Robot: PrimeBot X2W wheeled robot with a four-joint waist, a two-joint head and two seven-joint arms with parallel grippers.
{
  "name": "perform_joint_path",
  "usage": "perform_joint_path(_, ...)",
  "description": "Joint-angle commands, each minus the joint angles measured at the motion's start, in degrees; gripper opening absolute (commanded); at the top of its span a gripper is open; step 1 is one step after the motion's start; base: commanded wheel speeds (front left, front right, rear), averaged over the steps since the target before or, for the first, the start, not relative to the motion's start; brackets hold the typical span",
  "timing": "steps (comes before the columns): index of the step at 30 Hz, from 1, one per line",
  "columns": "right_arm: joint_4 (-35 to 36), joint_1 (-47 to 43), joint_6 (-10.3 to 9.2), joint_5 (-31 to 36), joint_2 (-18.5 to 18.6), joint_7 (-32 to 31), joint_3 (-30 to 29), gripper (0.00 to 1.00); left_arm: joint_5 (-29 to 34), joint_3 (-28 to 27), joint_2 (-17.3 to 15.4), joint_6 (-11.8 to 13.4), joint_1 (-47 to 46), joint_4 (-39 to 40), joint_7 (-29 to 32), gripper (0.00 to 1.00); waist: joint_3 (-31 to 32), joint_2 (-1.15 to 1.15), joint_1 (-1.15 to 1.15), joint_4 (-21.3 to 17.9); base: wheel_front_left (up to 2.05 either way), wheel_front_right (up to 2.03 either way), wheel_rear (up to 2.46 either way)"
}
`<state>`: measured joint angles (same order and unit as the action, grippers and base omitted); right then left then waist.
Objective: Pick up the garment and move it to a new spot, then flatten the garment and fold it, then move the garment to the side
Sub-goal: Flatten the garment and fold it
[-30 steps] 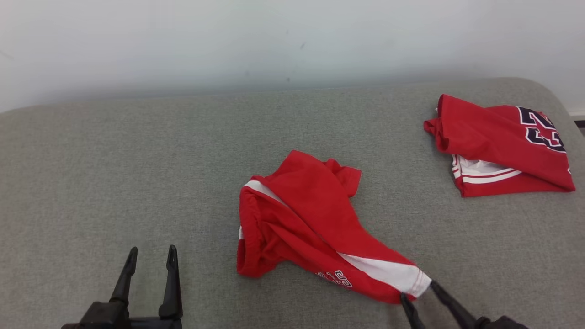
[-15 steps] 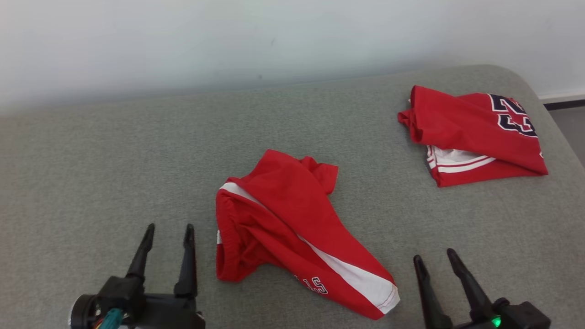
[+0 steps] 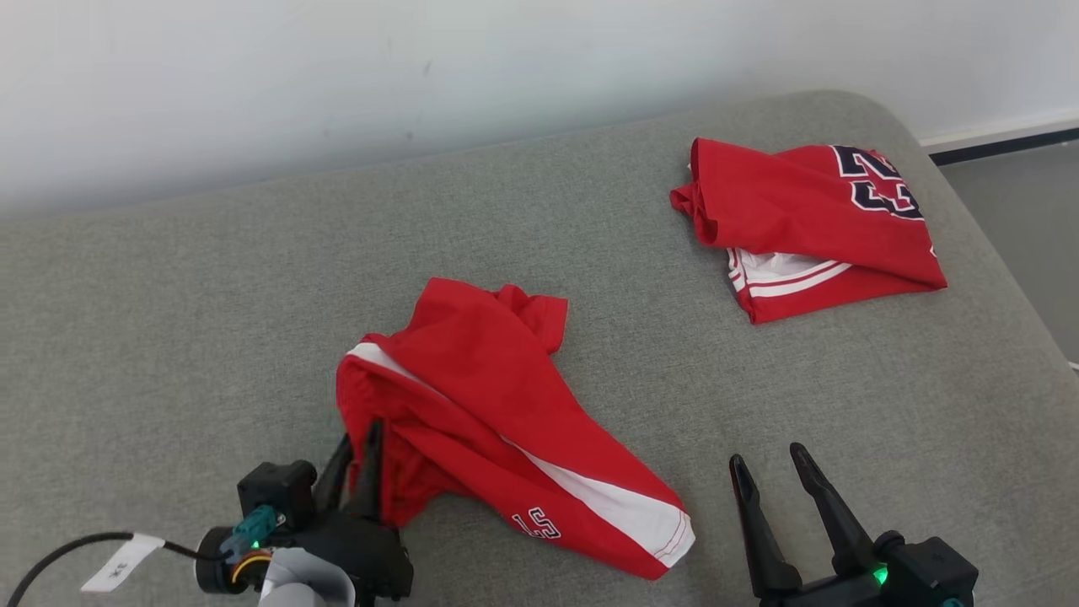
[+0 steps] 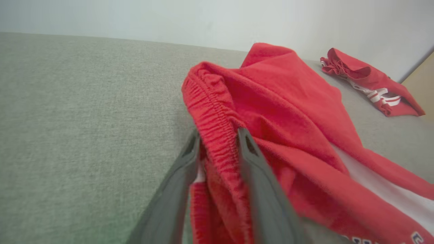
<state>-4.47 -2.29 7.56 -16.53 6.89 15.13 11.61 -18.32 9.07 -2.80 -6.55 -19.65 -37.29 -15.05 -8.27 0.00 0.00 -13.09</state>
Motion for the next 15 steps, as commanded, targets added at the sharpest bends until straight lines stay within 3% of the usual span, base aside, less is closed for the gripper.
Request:
perform_joint_path(1,0.24,0.84,-0.12,0.49,-0.2,-0.02,0.03,1.0,-0.65,0.26,-0.17,-0.13,-0.9,-0.22,-0.18,0.0,0.2,0.0,0.0,0.34,0.0,0.0,0.0)
perform_joint_path(7,1.55,0.38,-0.12,1.01,0.54,-0.02,0.38,1.0,3.02,-0.7,-1.27,-0.72,-1.79,8.72,-0.18,0.0,1.31,0.0,0.0,5.65,0.0,0.0,0.0)
perform_joint_path(15,1.59,0.47,-0.12,1.21,1.63,-0.02,0.76,1.0,0.47,11.94,-6.54,-0.88,8.88,20.35,-0.17,0.0,2.32,0.0,0.0,11.04,0.0,0.0,0.0)
